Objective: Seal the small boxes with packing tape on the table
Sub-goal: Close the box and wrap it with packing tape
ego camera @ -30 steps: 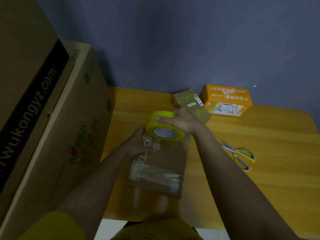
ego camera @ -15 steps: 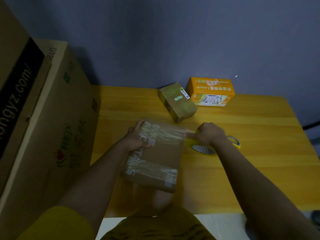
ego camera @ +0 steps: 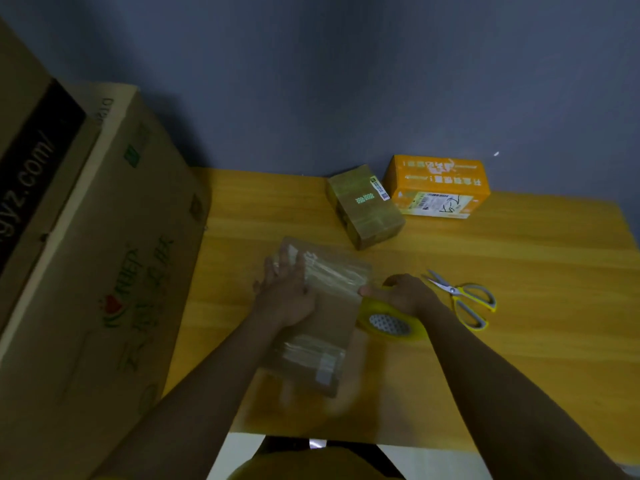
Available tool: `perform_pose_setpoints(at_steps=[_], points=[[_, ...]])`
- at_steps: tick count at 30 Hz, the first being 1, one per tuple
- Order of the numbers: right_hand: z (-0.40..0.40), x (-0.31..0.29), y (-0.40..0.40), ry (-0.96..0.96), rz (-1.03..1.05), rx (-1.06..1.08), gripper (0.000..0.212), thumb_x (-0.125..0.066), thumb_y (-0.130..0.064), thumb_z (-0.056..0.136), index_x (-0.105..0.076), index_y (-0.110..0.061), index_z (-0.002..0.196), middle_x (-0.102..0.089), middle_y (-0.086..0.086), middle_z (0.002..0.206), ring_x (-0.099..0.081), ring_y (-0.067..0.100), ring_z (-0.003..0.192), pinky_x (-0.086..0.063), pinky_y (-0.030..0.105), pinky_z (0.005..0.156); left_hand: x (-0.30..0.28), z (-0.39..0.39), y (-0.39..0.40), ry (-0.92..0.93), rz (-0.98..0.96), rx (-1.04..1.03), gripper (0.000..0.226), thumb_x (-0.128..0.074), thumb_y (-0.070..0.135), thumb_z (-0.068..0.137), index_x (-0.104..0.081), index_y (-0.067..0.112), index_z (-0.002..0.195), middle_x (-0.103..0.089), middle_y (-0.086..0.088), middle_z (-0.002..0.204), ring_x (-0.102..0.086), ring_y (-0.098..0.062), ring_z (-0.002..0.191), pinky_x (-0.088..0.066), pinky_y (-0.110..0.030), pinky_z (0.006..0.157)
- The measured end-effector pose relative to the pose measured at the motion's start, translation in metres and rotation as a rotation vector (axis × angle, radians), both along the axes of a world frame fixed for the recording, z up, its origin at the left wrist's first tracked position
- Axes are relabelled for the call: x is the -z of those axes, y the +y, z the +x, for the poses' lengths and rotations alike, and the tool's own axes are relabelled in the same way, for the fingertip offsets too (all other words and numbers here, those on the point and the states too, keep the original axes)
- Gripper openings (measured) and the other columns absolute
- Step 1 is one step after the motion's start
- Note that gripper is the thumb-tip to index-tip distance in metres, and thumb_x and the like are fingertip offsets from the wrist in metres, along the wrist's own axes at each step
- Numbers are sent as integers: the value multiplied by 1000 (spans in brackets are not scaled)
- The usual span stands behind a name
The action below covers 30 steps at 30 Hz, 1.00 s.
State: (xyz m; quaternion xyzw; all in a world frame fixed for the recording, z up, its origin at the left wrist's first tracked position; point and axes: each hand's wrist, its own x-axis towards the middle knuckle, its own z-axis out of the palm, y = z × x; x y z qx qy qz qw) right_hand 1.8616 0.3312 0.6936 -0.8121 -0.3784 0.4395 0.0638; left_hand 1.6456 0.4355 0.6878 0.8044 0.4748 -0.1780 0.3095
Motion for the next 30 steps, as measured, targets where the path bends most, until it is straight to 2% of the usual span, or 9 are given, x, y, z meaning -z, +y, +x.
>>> perform_pose_setpoints(at_steps=[3, 5, 9, 12, 16, 20, 23, 27, 30], points=[[3, 10, -18, 13, 127, 49, 74, -56, -72, 76, -61, -16, 124, -57, 3, 134, -52, 24, 122, -41, 36, 93, 8, 10, -13, -32, 31, -187, 93, -27, 78, 85, 20, 29, 150, 35, 2, 154, 24, -30, 144, -4, -60, 112], [9, 20, -29, 34, 211, 92, 68, -54, -67, 80, -66, -13, 118, -62, 4, 129, -55, 23, 121, -39, 32, 94, 14, 15, -16, -31, 121, -310, 95, -29, 83, 79, 17, 38, 149, 30, -6, 156, 10, -34, 145, -9, -59, 110], [14, 19, -31, 72, 239, 111, 72, -56, -66, 81, -66, -7, 120, -63, 7, 127, -58, 23, 116, -42, 32, 92, 14, 23, -14, 40, 262, -443, 96, -31, 86, 75, 11, 42, 149, -21, -21, 149, -31, -41, 128, -27, -52, 101], [12, 7, -22, -7, 234, -34, 62, -57, -56, 89, -64, -5, 122, -66, 17, 118, -61, 28, 107, -47, 36, 89, 17, 15, -14, 13, 328, -460, 98, -35, 88, 72, 3, 43, 150, -37, -19, 136, -42, -40, 117, -33, -50, 94], [13, -25, -6, -140, 268, -121, 67, -58, -61, 86, -68, 0, 113, -65, 17, 120, -61, 31, 108, -51, 39, 86, 22, 6, -8, -17, 319, -447, 94, -32, 86, 74, 3, 44, 150, -37, -18, 136, -40, -38, 118, -33, -49, 94], [-3, -58, 10, -321, 290, -210, 61, -57, -66, 83, -61, -6, 71, -69, 15, 89, -64, 28, 84, -38, 30, 55, 24, -6, 0, -84, 225, -493, 89, -34, 86, 75, 2, 49, 148, -34, -15, 141, -36, -39, 125, -31, -51, 99], [-17, -86, 24, -396, 382, -169, 59, -55, -68, 82, -67, -10, 81, -67, 5, 85, -59, 23, 78, -36, 29, 58, 30, -13, 1, -209, 60, -669, 87, -32, 86, 75, 0, 51, 148, -35, -16, 140, -38, -40, 126, -34, -51, 104], [-44, -130, 68, -552, 330, -392, 51, -58, -61, 84, -40, -19, 62, -44, -2, 63, -48, 21, 67, -31, 28, 56, 34, -12, -15, -481, -276, -794, 98, -35, 94, 64, -5, 51, 147, -27, -14, 153, -36, -39, 133, -35, -51, 108], [-72, -150, 102, -444, 239, -531, 31, -57, -41, 88, -51, -15, 71, -50, 0, 71, -53, 21, 73, -31, 27, 52, 26, -18, -14, -396, -250, -709, 79, -31, 76, 85, 1, 45, 150, -10, -14, 158, -21, -39, 141, -26, -52, 112]])
